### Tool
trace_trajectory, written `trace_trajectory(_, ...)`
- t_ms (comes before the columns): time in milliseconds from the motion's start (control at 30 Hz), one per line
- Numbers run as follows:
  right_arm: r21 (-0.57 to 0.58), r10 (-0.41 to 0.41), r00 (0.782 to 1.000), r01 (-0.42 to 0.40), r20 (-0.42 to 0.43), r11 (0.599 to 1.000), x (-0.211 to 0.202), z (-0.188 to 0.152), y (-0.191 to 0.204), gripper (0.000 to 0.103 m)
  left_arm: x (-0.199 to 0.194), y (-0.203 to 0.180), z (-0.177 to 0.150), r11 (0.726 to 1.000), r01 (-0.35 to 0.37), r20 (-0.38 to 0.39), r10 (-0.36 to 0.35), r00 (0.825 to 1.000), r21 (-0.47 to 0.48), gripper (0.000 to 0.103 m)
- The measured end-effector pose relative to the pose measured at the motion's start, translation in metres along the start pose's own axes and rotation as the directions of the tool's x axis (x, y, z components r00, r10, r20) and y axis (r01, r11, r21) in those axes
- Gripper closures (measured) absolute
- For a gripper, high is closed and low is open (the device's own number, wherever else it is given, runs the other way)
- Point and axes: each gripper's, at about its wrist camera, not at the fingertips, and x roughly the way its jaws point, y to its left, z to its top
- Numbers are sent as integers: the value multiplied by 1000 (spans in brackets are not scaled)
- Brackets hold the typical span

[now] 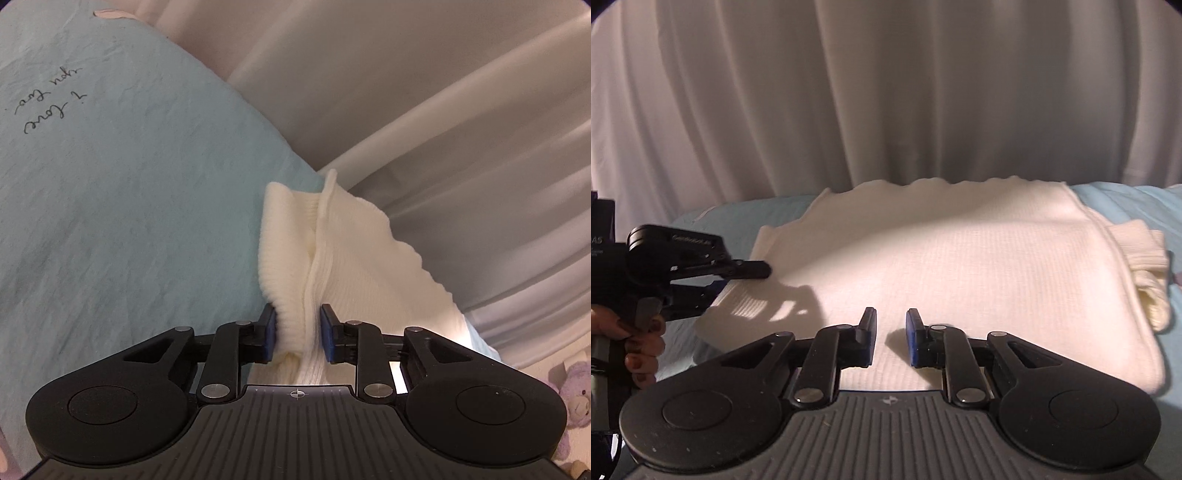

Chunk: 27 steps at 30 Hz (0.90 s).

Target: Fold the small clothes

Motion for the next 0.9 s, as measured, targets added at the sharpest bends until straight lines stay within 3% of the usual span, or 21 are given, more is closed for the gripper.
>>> trace_trajectory(133, -72, -2, 998, -2, -58, 997, 23, -6, 20, 89, -5, -1, -1, 1000, 17, 16, -17, 1000, 6, 84)
trace_trajectory(200, -117, -6, 1000, 3, -21, 993, 24, -12, 22, 89, -8, -3, -1, 1000, 24, 22, -25, 999, 18, 84)
trace_trajectory(567, -157, 23, 999, -28, -32, 987, 23, -10, 21, 89, 2, 1, 5, 999, 16, 3, -16, 1000, -33, 82)
trace_trajectory(633, -108, 13, 999, -17, -36, 994, 20, -5, 13, 94, -1, -3, 4, 1000, -5, 4, 5, 1000, -15, 84)
trace_trajectory(733, -23, -88, 996, 88, 1, 996, 2, -2, -5, 96, -7, -19, 4, 997, -48, 15, 47, 999, 55, 86)
trace_trajectory(900, 135, -211, 977, 205, 31, 969, -31, 2, -59, 98, -21, -70, -3, 968, -112, 53, 102, 993, 225, 87)
